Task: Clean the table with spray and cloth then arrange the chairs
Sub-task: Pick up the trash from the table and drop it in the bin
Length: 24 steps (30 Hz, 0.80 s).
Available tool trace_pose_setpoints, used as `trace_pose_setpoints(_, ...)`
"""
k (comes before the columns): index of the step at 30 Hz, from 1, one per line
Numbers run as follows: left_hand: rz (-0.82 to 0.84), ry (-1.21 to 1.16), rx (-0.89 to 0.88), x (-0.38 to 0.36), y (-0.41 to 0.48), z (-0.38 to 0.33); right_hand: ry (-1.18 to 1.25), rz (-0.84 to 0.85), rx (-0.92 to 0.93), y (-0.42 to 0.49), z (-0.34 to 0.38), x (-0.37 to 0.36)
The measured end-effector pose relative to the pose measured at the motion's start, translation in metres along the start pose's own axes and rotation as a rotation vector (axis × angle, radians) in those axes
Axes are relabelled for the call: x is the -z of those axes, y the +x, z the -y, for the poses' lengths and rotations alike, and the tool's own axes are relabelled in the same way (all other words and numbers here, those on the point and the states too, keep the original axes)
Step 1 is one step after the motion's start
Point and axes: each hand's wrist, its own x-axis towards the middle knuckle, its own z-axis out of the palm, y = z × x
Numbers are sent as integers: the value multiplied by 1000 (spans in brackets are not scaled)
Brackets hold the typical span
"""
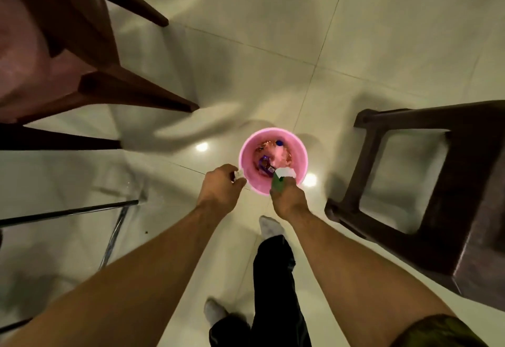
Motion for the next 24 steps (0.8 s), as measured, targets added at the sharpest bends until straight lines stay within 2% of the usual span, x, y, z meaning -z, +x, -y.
trace_pose_setpoints(3,25,-22,30,-18,15,0,190,-31,-43,25,-3,-1)
trace_pose_setpoints(6,44,-12,35,-29,27,-2,254,-28,-47,36,-1,-1)
trace_pose_setpoints(8,61,10,41,-33,31,-5,404,0,-67,35,1,-5)
trace_pose_setpoints(13,123,106,-14,-45,32,-19,799,286,-210,21,15,1)
trace_pose_setpoints(15,147,137,-35,-49,33,-22,863,302,-200,24,13,1)
trace_pose_setpoints(18,186,228,-58,-52,33,-24,832,179,-186,36,11,0)
trace_pose_setpoints(22,217,305,-92,-49,27,-21,580,-35,-174,51,6,3)
trace_pose_setpoints(24,212,316,-100,-45,24,-18,492,-86,-178,51,6,9)
